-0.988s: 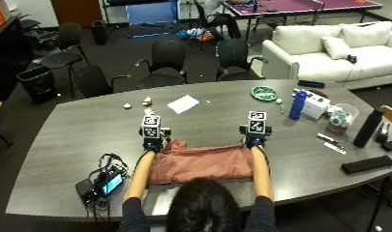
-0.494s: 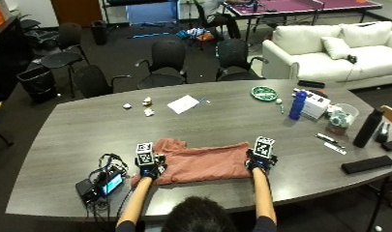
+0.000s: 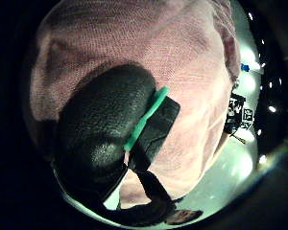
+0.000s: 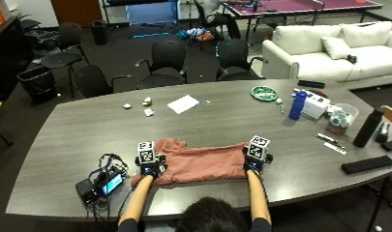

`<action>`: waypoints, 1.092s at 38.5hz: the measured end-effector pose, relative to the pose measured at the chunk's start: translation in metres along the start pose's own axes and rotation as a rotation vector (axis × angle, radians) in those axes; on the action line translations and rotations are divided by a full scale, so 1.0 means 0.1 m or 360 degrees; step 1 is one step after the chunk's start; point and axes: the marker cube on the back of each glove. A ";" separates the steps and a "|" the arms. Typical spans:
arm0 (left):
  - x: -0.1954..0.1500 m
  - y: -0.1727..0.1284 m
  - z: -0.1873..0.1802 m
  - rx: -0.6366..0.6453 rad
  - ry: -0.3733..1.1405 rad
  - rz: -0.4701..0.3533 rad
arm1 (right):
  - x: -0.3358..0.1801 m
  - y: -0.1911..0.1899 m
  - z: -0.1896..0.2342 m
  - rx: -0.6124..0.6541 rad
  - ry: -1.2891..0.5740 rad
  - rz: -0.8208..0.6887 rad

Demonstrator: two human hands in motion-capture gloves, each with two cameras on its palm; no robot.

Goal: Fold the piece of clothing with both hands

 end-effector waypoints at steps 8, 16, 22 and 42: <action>0.02 0.13 -0.09 -0.0143 0.0056 0.0052 | 0.31 -0.11 -0.15 0.0081 0.0112 0.0009; 0.08 0.20 -0.20 -0.0113 0.0155 0.0129 | 0.78 -0.26 -0.57 0.0160 -0.0011 0.0126; 0.02 0.31 -0.37 -0.0116 0.0205 0.0127 | 0.65 -0.52 -0.86 0.0112 -0.0254 0.0098; -0.65 0.22 -1.30 0.0596 0.0390 0.0177 | -2.00 1.51 -2.10 0.0279 -0.0309 -0.0785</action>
